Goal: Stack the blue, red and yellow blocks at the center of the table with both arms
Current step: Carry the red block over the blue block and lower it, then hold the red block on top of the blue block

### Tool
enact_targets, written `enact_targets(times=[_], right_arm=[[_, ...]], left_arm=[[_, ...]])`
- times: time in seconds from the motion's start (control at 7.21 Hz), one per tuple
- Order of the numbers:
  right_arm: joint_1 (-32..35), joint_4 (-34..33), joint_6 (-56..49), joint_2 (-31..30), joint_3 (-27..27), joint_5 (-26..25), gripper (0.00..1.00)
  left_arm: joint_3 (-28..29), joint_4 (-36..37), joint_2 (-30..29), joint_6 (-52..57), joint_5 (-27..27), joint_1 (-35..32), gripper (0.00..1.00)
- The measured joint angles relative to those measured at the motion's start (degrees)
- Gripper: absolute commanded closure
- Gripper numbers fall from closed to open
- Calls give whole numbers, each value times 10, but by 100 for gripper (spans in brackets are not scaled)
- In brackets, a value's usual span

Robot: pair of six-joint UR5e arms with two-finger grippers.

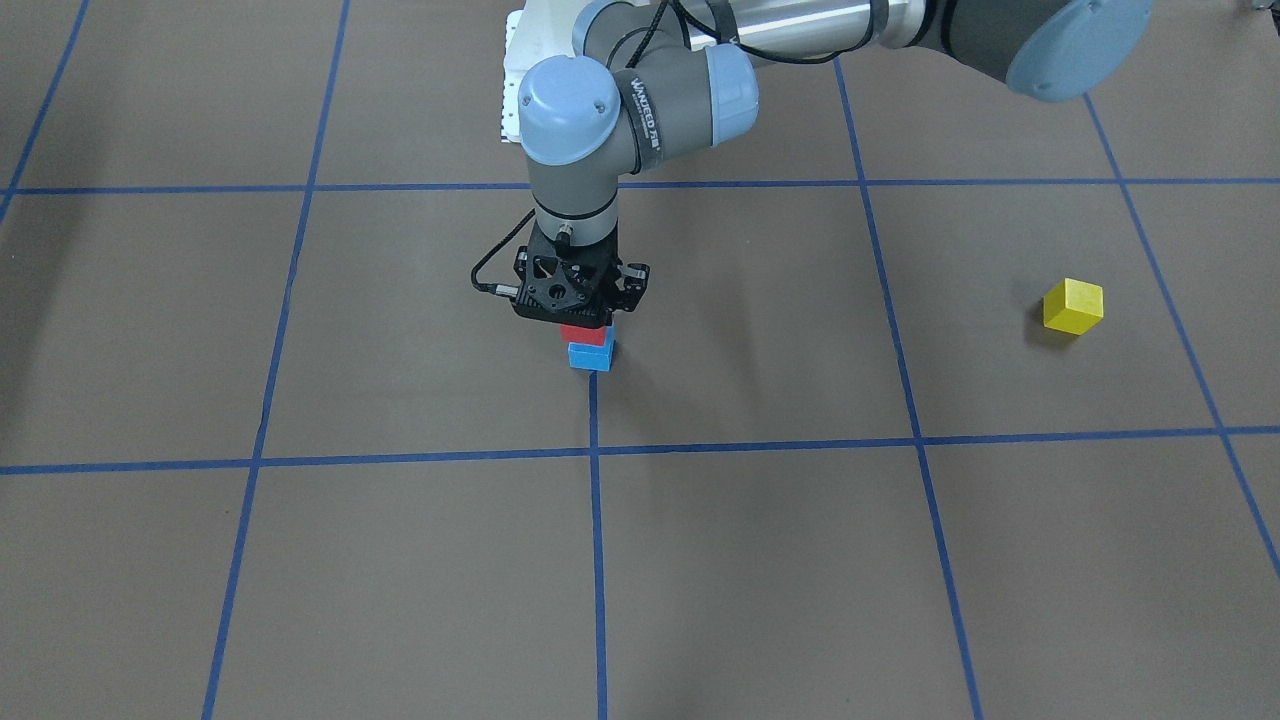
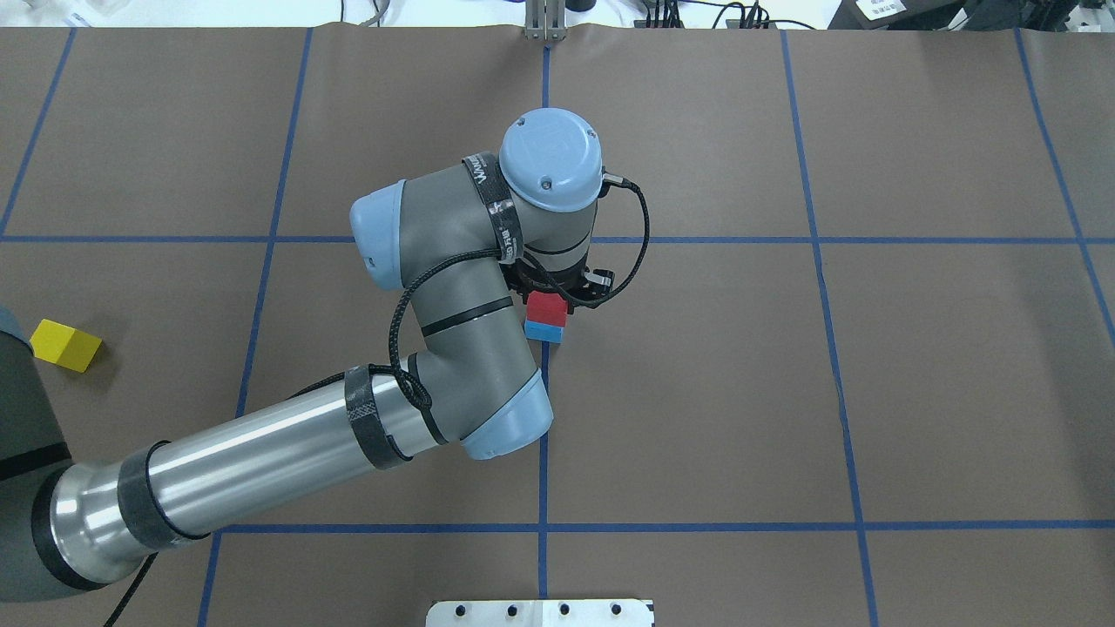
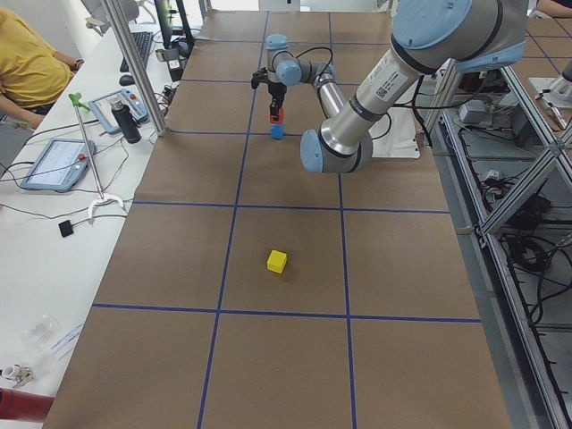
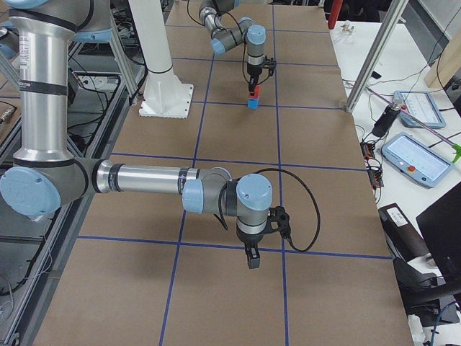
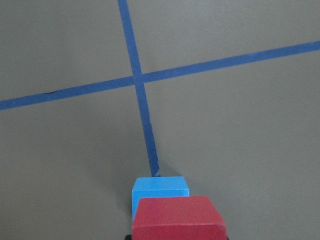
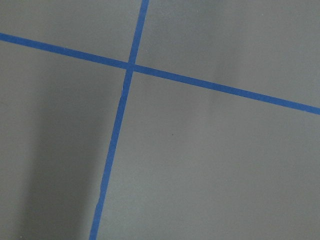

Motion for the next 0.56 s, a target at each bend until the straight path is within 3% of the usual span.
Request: enact_targets(times=[0.56], right_arm=[[0, -1, 1, 1, 0, 1, 0]], left_arm=[[9, -16, 3, 0, 0, -1, 100]])
